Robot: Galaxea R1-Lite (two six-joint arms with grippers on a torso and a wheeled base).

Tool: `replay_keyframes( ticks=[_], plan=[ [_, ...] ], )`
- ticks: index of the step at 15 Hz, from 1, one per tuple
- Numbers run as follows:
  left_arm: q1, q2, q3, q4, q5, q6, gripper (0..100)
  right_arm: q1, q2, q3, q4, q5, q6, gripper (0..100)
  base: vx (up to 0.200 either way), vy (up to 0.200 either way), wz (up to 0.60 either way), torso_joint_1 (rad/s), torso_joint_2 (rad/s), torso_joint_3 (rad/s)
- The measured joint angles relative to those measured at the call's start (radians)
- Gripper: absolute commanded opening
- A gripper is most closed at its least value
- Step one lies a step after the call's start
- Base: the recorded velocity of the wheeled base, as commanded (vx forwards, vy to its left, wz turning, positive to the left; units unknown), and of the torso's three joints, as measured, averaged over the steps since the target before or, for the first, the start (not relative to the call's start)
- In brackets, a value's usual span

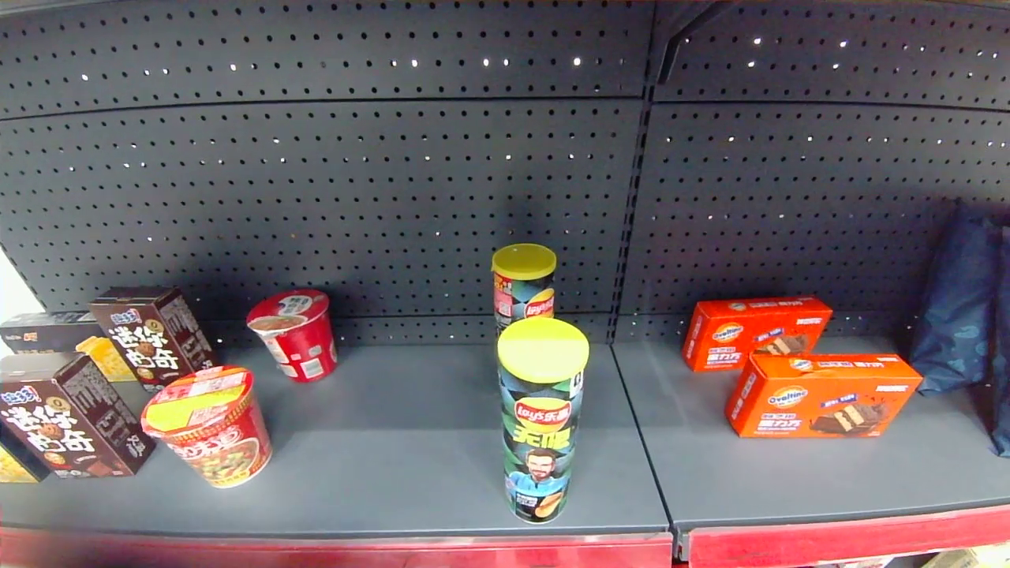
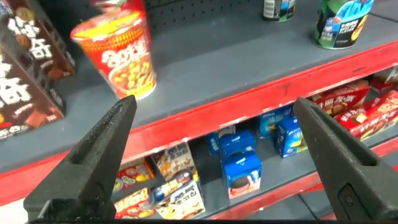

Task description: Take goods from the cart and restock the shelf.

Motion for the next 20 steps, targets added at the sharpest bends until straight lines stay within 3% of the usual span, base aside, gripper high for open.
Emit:
replay_keyframes(
  ticks=[5,14,18,20],
  plan=[
    [-0.001,0.001,0.002,0.001,0.0,-0.056,100,-0.001,0.0,-0.001,0.0,0.001,-0.002,100,0.0,0.0,0.0,0.0,0.0,0.0],
    [-0.001,0.001,0.002,-0.002,0.004,-0.053,100,-0.001,0.001,0.0,0.0,0.007,-0.01,100,0.0,0.0,0.0,0.0,0.0,0.0],
    [-0.001,0.001,0.002,0.0,-0.001,-0.062,100,-0.001,0.002,0.0,0.0,0.006,-0.007,100,0.0,0.0,0.0,0.0,0.0,0.0],
    [-0.001,0.002,0.002,0.0,-0.001,-0.092,100,-0.001,0.003,0.0,0.0,0.007,-0.005,100,0.0,0.0,0.0,0.0,0.0,0.0]
  ],
)
